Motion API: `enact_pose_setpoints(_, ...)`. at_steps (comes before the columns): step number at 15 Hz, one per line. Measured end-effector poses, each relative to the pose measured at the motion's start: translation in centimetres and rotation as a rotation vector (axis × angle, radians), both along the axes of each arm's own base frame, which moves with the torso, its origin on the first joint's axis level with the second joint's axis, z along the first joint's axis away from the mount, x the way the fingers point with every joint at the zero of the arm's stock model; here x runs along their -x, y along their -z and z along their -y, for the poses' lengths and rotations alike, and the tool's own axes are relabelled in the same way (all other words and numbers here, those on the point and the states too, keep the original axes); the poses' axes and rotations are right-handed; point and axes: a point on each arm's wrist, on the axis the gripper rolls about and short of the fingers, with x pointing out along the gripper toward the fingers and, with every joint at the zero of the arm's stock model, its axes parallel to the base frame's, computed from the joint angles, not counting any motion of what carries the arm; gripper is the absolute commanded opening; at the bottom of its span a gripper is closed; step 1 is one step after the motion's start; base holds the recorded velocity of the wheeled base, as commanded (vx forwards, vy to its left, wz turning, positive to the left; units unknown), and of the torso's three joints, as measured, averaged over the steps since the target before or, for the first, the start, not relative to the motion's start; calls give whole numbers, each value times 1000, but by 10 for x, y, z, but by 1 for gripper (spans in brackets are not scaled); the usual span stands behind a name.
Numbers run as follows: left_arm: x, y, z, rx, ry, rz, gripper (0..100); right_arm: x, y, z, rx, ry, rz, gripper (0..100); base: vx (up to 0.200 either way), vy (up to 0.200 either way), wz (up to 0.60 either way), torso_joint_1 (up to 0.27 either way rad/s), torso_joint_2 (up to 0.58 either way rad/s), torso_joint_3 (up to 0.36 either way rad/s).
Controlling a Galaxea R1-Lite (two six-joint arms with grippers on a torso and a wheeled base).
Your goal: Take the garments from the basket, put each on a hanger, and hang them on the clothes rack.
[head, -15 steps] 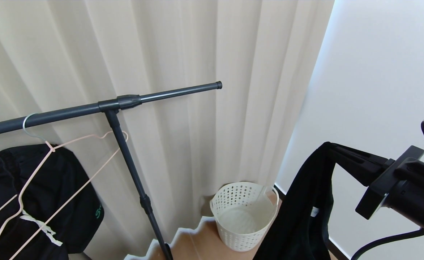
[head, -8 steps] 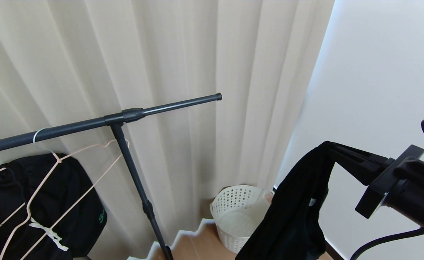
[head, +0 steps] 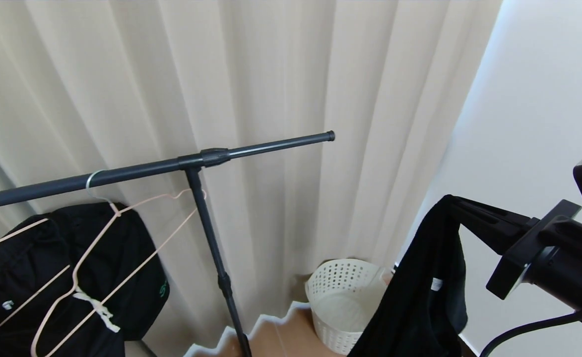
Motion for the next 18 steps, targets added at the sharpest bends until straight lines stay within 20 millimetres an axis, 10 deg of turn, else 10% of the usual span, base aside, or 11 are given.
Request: enact_pose_setpoints(18, 0, 0, 0, -7, -20, 0, 100, 0, 0, 0, -1, -3, 2, 0, -111, 67, 0, 1, 1, 3)
